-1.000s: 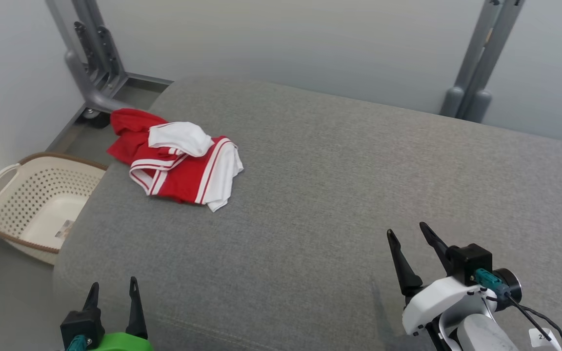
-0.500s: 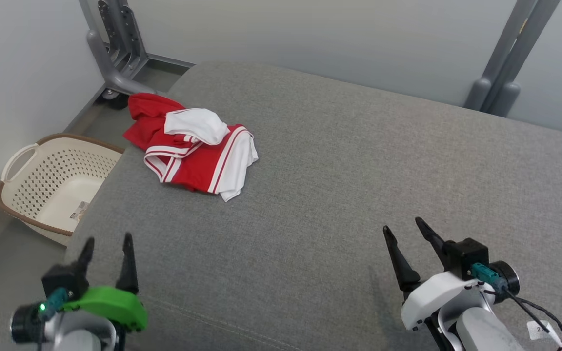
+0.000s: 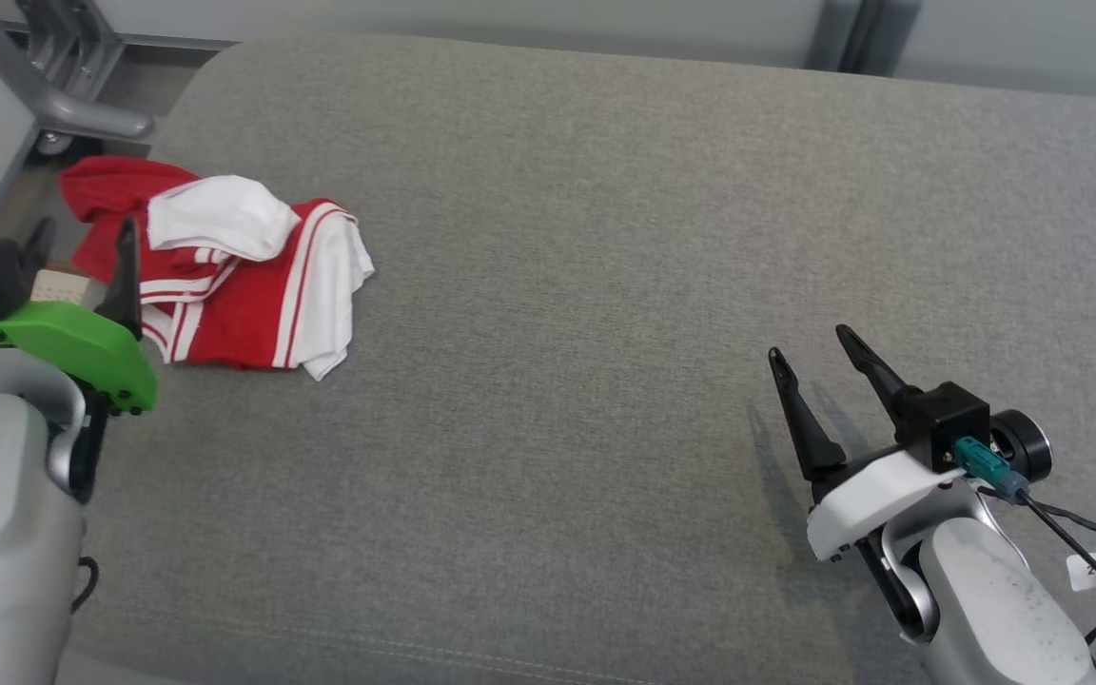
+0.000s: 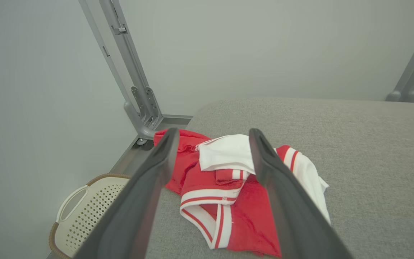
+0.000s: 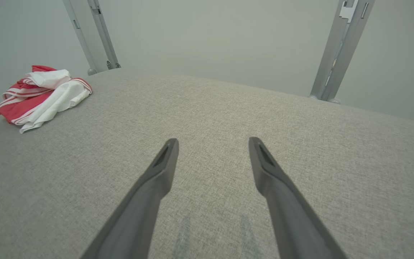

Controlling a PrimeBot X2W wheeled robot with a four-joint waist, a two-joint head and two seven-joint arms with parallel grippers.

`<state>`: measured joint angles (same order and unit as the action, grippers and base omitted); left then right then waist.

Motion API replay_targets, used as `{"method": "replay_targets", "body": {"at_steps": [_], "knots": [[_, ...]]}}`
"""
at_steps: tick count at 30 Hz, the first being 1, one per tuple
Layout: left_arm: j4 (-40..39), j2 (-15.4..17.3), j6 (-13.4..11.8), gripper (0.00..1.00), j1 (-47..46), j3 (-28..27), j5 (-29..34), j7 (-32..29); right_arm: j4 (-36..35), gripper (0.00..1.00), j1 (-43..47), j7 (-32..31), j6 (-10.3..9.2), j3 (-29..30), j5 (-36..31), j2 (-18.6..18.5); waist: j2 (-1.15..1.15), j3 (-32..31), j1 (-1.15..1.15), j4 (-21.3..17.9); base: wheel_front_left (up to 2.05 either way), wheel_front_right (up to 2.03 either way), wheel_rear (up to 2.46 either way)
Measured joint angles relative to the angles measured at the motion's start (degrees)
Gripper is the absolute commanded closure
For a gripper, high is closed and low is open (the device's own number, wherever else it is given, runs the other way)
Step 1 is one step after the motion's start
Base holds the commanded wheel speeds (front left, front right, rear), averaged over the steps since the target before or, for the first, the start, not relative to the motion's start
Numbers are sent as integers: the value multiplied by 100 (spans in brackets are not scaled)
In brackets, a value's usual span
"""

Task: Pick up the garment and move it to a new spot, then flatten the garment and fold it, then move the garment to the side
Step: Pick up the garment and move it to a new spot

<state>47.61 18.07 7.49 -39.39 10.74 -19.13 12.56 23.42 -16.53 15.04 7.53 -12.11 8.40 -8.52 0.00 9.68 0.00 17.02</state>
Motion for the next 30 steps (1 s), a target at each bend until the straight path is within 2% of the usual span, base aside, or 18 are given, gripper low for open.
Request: {"method": "replay_targets", "body": {"at_steps": [3, 4, 9, 11, 17, 23, 24, 25, 26, 30], "knots": [[246, 331, 0, 0, -315, 309, -539, -213, -186, 0, -86, 1, 0, -7, -37, -37, 0, 203, 0, -245, 0, 0, 0], [385, 495, 0, 0, -432, 471, -896, -394, -315, 0, -145, 1, 0, 3, -37, -69, 0, 346, 0, -408, 0, 0, 0], [692, 784, 1, 0, -531, 711, -1646, -843, -636, 0, -324, 1, 0, 62, -54, -172, 0, 726, 0, -787, 0, 0, 0], [837, 909, 1, 0, -560, 777, -1756, -965, -723, 0, -372, 0, 0, 98, -57, -209, 0, 873, 0, -933, 0, 0, 0], [1344, 958, 2, 0, -694, 821, -2073, -1234, -906, 0, -406, 1, 0, 159, -97, -298, 0, 1297, 0, -1299, 0, 0, 0], [1917, 938, -259, 0, -927, 794, -2094, -1283, -1004, 0, -419, 1, 0, 260, -94, -345, 1, 1632, 0, -1587, 0, 0, 0], [1971, 928, -261, 30, -960, 789, -2111, -1280, -1003, 0, -419, 1, 0, 292, -93, -350, 0, 1675, 0, -1623, 0, 0, 0], [2013, 917, -261, 90, -999, 778, -2130, -1267, -1003, 0, -418, 0, 0, 305, -93, -349, 1, 1710, 0, -1658, 0, 0, 0], [2050, 911, -264, 100, -1033, 760, -2153, -1203, -1001, 0, -418, 1, 0, 314, -93, -347, 1, 1740, 0, -1686, 0, 0, 0], [2159, 827, -264, 100, -1065, 786, -2161, -992, -951, 0, -399, 1, 0, 356, -85, -277, 1, 1720, 0, -1740, 0, 0, 0]]}}
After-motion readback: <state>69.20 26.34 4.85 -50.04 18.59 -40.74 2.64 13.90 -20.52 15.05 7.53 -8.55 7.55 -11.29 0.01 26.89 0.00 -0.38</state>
